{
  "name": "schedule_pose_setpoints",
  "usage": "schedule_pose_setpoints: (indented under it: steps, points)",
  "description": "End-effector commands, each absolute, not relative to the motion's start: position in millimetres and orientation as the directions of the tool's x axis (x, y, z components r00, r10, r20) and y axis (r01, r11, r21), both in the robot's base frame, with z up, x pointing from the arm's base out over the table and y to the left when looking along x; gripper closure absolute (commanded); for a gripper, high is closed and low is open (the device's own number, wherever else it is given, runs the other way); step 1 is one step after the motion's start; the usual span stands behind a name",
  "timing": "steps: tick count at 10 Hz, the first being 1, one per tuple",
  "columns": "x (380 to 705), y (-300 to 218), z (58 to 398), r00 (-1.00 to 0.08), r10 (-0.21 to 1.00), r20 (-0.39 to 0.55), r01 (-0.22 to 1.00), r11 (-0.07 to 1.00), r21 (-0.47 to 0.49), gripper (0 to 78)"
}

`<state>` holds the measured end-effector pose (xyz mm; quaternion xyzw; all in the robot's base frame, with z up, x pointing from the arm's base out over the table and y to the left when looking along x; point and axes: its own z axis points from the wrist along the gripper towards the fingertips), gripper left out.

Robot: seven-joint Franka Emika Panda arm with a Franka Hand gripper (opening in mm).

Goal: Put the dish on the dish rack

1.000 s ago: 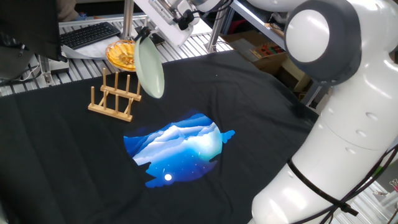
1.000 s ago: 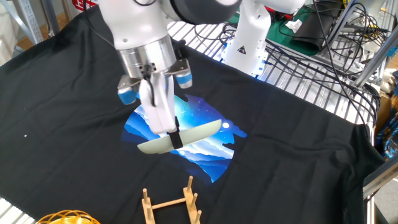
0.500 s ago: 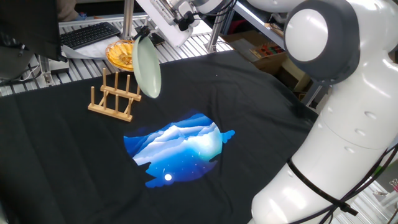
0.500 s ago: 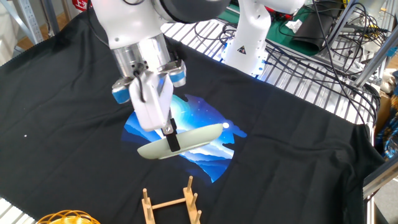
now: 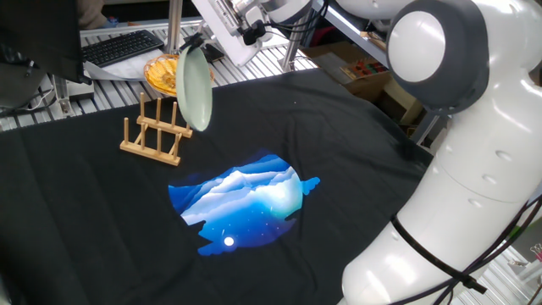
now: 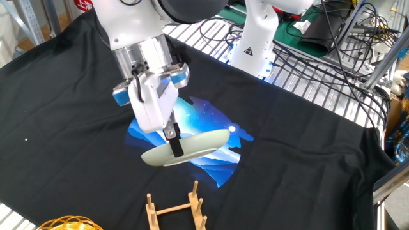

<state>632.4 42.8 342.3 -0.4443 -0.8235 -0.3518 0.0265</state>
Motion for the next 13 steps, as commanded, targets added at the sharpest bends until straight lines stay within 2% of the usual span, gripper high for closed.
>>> schedule_pose_setpoints:
  steps: [1,13]
  points:
    - [652,32,355,-0.617,0.711,0.336,0.704,0.308,0.640,76.4]
    - [665,29,351,-0.605,0.729,0.318,0.658,0.233,0.716,76.4]
